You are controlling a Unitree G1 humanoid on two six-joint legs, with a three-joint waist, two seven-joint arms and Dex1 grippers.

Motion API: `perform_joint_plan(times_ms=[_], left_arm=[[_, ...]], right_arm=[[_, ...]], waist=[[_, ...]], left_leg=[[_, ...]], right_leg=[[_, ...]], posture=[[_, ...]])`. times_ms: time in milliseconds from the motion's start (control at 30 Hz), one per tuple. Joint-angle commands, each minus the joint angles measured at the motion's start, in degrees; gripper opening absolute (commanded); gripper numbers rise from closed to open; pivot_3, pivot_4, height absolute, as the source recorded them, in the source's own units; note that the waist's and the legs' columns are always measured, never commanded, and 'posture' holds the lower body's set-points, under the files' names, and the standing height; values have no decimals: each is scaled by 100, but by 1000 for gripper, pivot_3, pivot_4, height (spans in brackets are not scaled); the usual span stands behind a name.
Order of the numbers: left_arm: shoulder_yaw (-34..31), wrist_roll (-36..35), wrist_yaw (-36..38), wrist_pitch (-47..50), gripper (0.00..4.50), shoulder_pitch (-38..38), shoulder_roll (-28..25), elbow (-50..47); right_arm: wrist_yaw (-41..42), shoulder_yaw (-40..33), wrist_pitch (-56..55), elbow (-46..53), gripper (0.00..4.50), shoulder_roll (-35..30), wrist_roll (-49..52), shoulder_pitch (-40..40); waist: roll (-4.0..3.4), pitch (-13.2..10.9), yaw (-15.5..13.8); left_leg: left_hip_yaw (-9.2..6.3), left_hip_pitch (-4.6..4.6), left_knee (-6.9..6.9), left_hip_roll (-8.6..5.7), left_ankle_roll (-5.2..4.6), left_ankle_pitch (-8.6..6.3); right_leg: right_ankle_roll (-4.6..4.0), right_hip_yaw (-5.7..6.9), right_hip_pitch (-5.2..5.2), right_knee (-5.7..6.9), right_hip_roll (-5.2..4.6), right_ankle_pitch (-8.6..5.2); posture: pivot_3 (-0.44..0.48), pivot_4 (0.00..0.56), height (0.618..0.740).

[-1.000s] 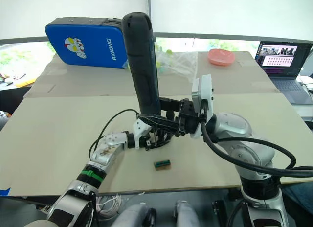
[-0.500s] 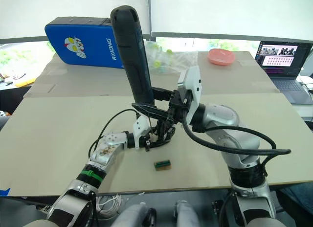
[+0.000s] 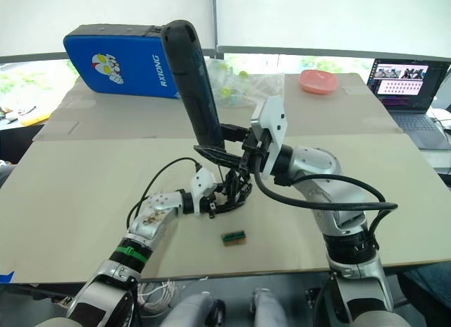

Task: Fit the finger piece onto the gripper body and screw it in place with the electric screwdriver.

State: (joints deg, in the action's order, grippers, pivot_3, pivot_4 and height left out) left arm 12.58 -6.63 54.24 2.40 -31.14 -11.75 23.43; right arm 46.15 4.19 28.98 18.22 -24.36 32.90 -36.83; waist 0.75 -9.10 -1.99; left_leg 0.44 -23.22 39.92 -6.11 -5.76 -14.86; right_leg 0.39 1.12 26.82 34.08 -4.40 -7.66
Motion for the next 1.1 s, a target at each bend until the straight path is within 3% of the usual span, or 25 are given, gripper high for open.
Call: perform_joint_plan(times_ms=[33, 1100], left_arm=[[37, -1, 6, -54, 2289, 10, -8, -185], [17, -53, -5, 17, 2289, 2, -26, -308]], right_arm=[[75, -113, -198, 178, 1897, 18, 63, -145], [231, -90, -183, 82, 1897, 21, -61, -125]], waist=[[0, 0, 4], [0, 0, 45]], left_leg=[[1, 0, 0, 0, 0, 0], [0, 0, 1, -1, 2, 1]], right_leg=[[0, 0, 0, 0, 0, 0], [0, -1, -1, 1, 0, 0]], posture=[[0, 150, 740], [0, 150, 740]])
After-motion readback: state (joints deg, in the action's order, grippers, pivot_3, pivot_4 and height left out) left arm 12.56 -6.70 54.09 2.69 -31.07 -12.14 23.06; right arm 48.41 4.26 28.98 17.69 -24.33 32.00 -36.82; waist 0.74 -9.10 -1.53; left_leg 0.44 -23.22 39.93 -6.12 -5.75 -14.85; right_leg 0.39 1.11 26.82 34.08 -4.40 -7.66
